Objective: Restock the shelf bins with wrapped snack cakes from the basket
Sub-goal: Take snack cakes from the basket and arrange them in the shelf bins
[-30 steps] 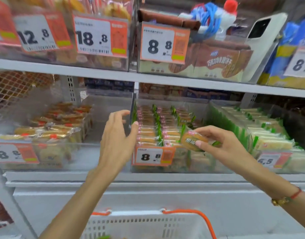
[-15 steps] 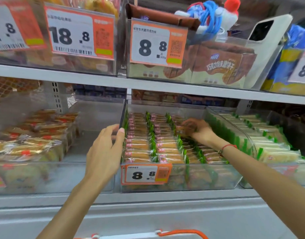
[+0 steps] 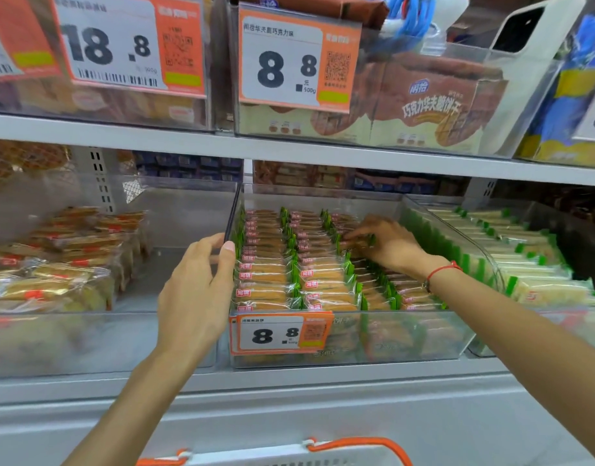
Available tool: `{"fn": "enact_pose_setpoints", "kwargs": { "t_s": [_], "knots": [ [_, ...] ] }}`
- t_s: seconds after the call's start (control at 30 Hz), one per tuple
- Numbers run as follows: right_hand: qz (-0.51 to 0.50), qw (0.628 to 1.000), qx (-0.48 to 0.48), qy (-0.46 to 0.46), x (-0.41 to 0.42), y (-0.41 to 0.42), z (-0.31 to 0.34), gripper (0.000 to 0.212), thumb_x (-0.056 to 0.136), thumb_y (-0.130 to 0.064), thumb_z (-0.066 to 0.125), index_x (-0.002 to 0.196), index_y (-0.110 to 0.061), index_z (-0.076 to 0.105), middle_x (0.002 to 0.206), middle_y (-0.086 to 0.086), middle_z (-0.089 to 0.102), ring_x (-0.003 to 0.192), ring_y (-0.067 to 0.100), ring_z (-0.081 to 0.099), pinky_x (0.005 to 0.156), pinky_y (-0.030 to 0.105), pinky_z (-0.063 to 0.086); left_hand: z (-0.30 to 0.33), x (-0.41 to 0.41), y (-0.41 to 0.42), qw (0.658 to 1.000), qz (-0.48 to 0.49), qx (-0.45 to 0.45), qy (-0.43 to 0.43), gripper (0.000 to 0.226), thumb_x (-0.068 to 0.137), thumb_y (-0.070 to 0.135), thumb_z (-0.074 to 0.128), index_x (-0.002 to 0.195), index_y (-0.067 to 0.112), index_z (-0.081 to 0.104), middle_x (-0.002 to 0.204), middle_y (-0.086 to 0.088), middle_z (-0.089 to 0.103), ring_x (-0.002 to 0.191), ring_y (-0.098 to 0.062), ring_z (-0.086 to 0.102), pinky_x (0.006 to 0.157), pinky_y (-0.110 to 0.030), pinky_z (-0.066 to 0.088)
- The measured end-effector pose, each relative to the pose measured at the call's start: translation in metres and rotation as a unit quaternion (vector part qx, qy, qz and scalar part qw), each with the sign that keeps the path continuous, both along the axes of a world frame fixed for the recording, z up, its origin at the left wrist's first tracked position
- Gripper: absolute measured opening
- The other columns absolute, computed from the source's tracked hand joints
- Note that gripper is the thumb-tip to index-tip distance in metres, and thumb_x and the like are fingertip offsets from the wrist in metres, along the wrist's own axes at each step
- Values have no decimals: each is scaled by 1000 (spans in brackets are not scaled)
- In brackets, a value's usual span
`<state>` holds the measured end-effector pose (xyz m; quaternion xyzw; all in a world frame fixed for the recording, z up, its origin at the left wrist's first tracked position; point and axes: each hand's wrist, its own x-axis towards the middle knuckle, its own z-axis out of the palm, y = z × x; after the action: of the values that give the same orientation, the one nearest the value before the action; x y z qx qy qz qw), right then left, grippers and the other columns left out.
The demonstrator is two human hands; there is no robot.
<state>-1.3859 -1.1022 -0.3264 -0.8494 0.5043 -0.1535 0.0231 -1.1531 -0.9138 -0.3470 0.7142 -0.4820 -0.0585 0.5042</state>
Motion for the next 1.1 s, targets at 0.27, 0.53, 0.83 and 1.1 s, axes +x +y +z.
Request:
{"fn": "enact_pose_setpoints", "kwargs": {
  "t_s": [0.27,0.53,0.83,1.1],
  "knots": [
    [-21,992,2,-123,1,-4,6,12,85,-29,70,90,-40,71,114,-7,69,100,17,63,89,30,50,0,-1,1,1000,6,-1,-16,38,100,41,34,132,28,51,129,7,57,115,-15,53,83,-28,32],
    [-3,998,-52,23,5,0,2,18,93,-33,59,108,-37,68,122,-5,58,113,23,53,92,38,46,0,-2,0,1000,14,5,-23,38,101,40,33,132,28,50,129,7,57,115,-17,53,81,-28,30],
    [35,997,-36,65,-13,32,25,46,87,-26,66,130,-35,54,134,1,54,119,23,48,95,32,41,3,-4,4,1000,-1,18,-25,39,101,40,31,133,25,48,133,5,54,116,-18,53,88,-35,36],
    [93,985,-56,-131,-25,141,26,19,83,-18,71,100,-26,68,90,-10,63,81,9,61,75,30,52,7,-12,53,989,-49,-141,-8,33,92,31,57,125,28,50,118,15,50,110,-8,50,88,-34,45]
  ]
}}
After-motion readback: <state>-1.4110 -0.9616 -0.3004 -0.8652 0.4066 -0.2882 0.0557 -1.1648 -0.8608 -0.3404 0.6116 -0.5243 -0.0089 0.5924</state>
